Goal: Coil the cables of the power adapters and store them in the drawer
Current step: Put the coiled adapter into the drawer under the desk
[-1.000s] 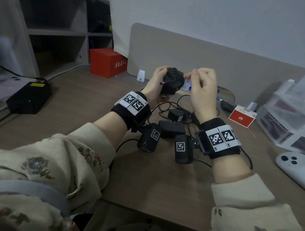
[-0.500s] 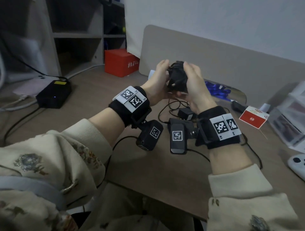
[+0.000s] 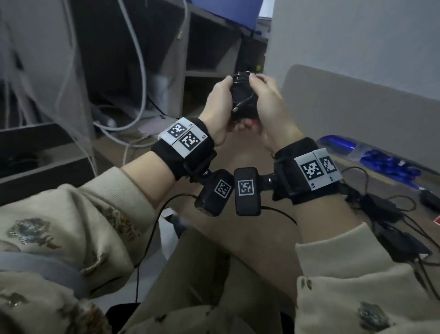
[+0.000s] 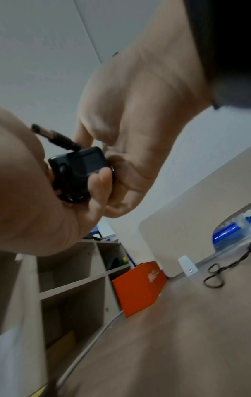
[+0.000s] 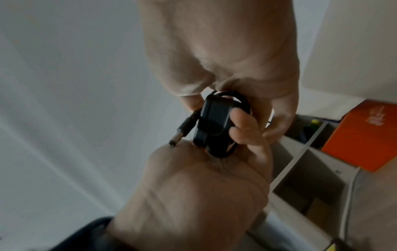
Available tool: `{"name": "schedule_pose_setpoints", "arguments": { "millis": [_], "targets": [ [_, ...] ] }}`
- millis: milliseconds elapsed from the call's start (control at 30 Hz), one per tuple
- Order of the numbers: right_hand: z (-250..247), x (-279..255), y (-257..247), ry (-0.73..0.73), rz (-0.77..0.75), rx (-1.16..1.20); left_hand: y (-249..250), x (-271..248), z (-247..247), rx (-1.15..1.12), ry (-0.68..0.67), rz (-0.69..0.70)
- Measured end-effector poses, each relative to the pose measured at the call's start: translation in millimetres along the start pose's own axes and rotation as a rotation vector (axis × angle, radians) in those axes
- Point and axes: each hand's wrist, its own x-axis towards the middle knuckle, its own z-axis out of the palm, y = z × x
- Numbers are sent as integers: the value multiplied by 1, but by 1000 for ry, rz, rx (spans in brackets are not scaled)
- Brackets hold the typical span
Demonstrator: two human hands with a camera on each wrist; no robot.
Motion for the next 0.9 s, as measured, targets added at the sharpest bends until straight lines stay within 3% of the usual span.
{"name": "schedule_pose_setpoints", "arguments": {
  "millis": [300, 533, 767, 900],
  "targets": [
    [132, 4, 4, -324, 44, 18, 38, -27, -118, -105, 342, 154],
    [248, 0, 20, -610, 109, 32, 57, -51, -221, -4, 724, 242],
    [349, 5, 40, -767, 193, -194, 78, -74, -307, -29, 945, 245],
    [390, 10, 60, -831, 219, -283, 82, -84, -341, 96, 1011, 84]
  ]
}}
